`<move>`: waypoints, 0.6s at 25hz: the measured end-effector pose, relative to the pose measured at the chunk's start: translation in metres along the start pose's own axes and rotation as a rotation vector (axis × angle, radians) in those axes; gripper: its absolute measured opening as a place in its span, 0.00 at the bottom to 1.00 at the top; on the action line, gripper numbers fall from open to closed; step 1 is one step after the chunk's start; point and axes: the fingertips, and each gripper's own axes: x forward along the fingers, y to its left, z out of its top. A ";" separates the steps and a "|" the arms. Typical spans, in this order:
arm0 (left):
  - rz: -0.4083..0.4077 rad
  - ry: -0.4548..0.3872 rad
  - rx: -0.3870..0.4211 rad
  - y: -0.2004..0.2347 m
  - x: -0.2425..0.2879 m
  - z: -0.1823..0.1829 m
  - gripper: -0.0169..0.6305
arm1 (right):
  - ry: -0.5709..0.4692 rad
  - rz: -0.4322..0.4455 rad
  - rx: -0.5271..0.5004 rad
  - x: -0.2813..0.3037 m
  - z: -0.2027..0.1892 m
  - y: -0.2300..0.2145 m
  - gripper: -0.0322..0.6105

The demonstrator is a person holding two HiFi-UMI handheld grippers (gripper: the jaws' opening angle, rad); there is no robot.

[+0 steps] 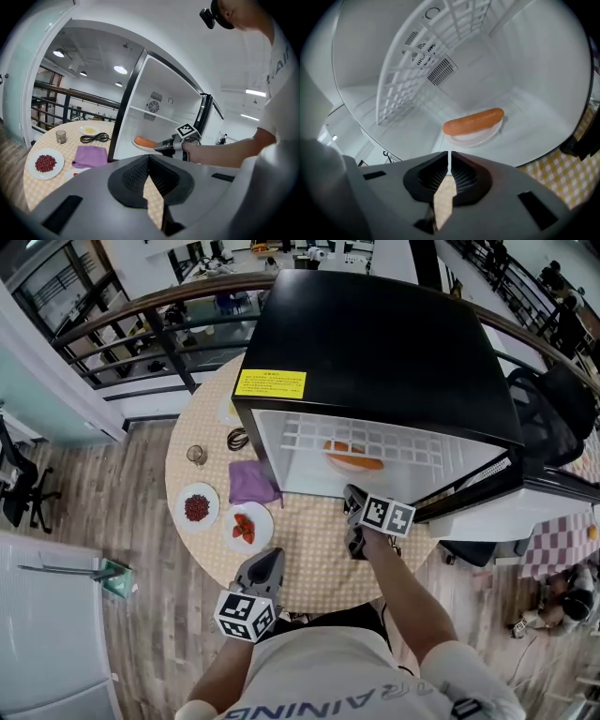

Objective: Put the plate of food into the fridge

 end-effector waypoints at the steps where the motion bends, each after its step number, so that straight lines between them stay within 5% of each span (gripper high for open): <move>1: -0.006 -0.004 0.004 -0.002 0.001 0.002 0.04 | -0.007 0.011 -0.017 -0.007 -0.001 0.003 0.10; 11: -0.073 -0.062 0.070 -0.019 0.011 0.033 0.04 | -0.139 0.108 -0.174 -0.084 -0.006 0.042 0.08; 15: -0.107 -0.083 0.155 -0.033 0.011 0.049 0.04 | -0.193 0.113 -0.247 -0.116 -0.011 0.058 0.08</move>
